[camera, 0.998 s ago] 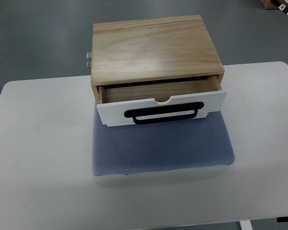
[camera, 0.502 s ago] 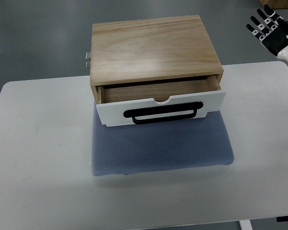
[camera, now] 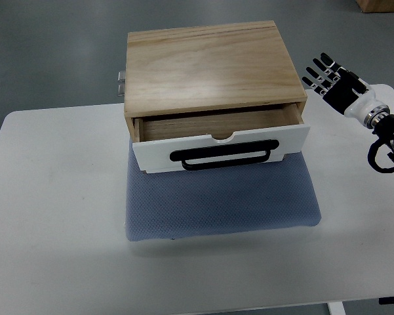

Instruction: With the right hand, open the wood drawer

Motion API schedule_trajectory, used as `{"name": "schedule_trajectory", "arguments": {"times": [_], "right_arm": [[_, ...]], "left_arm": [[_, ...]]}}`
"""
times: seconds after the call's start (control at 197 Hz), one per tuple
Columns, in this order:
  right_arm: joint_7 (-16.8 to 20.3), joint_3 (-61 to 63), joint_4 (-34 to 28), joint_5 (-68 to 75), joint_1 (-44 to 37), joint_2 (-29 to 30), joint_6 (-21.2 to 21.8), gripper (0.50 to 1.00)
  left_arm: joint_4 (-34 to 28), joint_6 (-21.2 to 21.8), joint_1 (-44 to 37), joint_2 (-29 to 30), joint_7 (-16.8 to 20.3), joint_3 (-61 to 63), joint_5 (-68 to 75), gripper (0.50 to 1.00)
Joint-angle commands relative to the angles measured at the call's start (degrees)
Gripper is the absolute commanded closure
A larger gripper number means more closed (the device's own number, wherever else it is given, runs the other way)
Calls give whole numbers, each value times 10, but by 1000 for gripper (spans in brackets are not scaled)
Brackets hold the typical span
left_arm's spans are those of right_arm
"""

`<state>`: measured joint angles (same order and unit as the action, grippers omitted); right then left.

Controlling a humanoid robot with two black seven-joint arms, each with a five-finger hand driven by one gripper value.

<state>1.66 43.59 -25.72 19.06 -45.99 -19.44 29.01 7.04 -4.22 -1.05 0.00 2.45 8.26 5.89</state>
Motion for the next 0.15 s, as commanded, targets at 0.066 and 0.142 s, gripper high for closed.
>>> {"name": "schedule_trajectory", "arguments": {"times": [0.066, 0.142], "right_arm": [[0, -1, 0, 0, 0, 0, 6, 556], [-1, -1, 0, 0, 0, 1, 6, 556]], "left_arm": [[0, 0, 0, 0, 0, 0, 0, 500], [0, 0, 0, 0, 0, 0, 0, 500]]}}
